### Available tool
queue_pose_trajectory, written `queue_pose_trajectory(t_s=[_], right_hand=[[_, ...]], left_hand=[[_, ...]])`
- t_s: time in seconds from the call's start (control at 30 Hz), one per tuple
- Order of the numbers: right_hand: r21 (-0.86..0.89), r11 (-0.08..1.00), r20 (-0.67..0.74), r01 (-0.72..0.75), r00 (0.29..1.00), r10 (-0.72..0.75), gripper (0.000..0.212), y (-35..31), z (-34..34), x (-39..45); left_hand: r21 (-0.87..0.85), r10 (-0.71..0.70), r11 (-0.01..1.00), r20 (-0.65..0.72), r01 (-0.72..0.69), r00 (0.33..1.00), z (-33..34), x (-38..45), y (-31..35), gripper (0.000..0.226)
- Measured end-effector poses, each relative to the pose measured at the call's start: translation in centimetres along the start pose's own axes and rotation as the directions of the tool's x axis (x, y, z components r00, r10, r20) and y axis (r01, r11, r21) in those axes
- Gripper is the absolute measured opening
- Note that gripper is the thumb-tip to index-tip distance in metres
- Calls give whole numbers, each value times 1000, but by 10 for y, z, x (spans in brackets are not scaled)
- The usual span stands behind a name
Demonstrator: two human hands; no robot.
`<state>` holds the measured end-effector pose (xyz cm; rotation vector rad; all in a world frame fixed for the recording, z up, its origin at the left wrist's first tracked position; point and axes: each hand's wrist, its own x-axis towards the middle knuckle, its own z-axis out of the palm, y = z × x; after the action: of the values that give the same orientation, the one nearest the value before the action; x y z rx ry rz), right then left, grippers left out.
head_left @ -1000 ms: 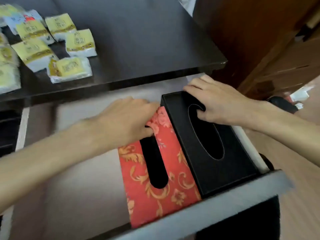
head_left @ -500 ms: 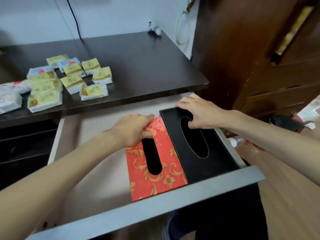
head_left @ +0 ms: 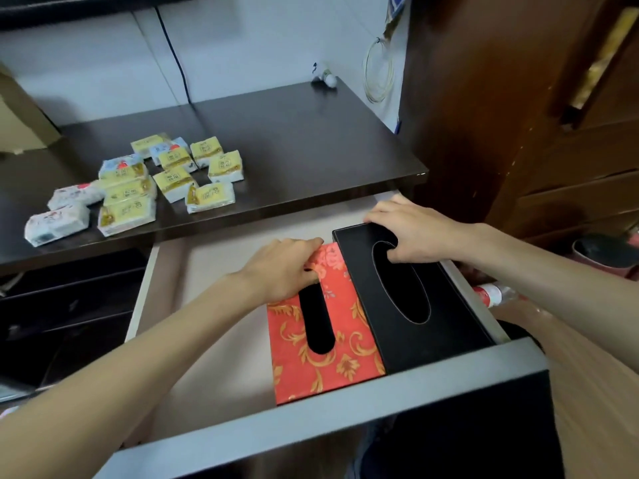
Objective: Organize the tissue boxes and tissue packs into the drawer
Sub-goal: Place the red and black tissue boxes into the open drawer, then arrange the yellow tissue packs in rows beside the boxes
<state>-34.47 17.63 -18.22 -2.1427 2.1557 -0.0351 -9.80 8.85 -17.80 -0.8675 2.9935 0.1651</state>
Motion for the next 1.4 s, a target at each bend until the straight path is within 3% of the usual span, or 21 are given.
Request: queue_pose_trajectory(t_s=[0.13,0.23,0.37,0.47,0.63,0.8,0.87,0.97,1.07,1.13,1.23,1.4], right_hand=[[-12,1000,92,28,995,-27,51,-5,-22,8],[151,988,60,35,997,-45,41,-19,-49,20],[347,932,-120,103,991,-65,23,-56,-67,48],[435,887,-216,154,974,-64,19,-90,-72,78],[543,801,-339,250,939,-63,15,-141,-72,139],[601,744,-334,292,937,-98,20,-188,-71,197],[579,752,-342,315,931,-127,19,-210,-70,216],[460,817,-301,348,927,-225,24,-239,-70,240],[139,907,-190,399,909,-371,35,-257,-67,256],[2,901,-161,434,889,-428,36,-259,-63,260],[-31,897,-189,441,878,-439,36,-250,-56,260],[63,948,-184,311,937,-295,51,-222,-56,261]], left_hand=[[-164,-6,986,125,26,992,-9,-4,-2,44],[-262,30,965,132,6,991,-24,-16,-15,38],[-299,-86,950,30,91,996,-49,-44,-53,46],[-377,-211,915,-141,144,967,-71,-60,-89,32],[-429,-392,876,-372,218,842,-92,-76,-152,19],[-300,-552,831,-554,469,623,-77,-97,-204,23],[-310,-583,805,-570,505,579,-64,-107,-217,26],[-271,-579,810,-517,521,631,-51,-113,-225,36],[-145,-511,849,-469,508,720,-48,-113,-219,42],[-116,-474,868,-488,484,733,-47,-115,-218,40],[-172,-460,882,-518,439,721,-44,-122,-220,34],[-250,-493,869,-529,428,691,-44,-124,-220,30]])
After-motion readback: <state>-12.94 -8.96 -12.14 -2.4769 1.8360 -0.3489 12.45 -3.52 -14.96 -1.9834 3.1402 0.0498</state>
